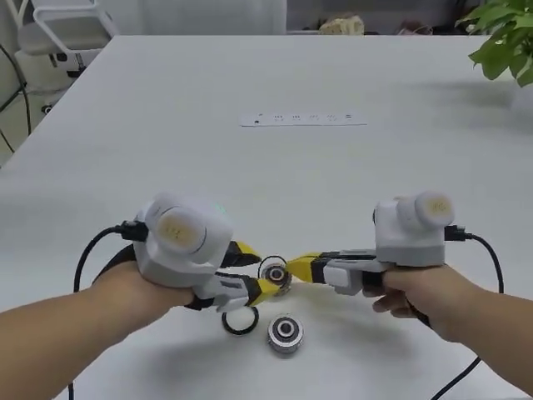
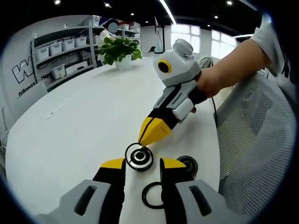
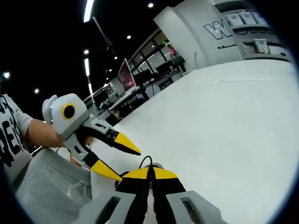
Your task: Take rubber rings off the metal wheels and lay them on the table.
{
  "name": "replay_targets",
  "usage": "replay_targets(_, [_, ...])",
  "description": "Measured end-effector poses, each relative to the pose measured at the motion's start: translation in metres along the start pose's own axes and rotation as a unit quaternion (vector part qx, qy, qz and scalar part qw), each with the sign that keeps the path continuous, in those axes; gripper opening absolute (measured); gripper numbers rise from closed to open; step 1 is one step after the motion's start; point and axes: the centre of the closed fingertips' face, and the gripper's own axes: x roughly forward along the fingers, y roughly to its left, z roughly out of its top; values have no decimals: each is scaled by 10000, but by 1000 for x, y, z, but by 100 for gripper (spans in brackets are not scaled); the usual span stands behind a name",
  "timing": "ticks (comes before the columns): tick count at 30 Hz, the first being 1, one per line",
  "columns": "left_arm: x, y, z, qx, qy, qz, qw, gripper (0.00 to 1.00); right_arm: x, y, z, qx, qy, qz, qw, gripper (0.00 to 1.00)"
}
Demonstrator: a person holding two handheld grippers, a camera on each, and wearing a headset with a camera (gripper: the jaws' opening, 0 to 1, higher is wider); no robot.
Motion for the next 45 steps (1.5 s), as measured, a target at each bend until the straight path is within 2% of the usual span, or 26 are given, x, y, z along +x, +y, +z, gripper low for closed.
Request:
replay_targets(14, [-30,-5,4,-183,-247,92,9995,33,3,14,4,40,-33,214,9998,0])
replay_targets(21, [-47,-4,-3,-229,-275,167,9992,36,5,20,3,34,-4,306,9995,0])
replay_targets(30, [-65,-2,-17,-248,-214,285,9991,39,8,27,-2,42,95,438,9990,0])
replay_targets(45, [-78,-10,-30,-392,-180,333,9985,44,16,42,-14,34,314,645,9974,0])
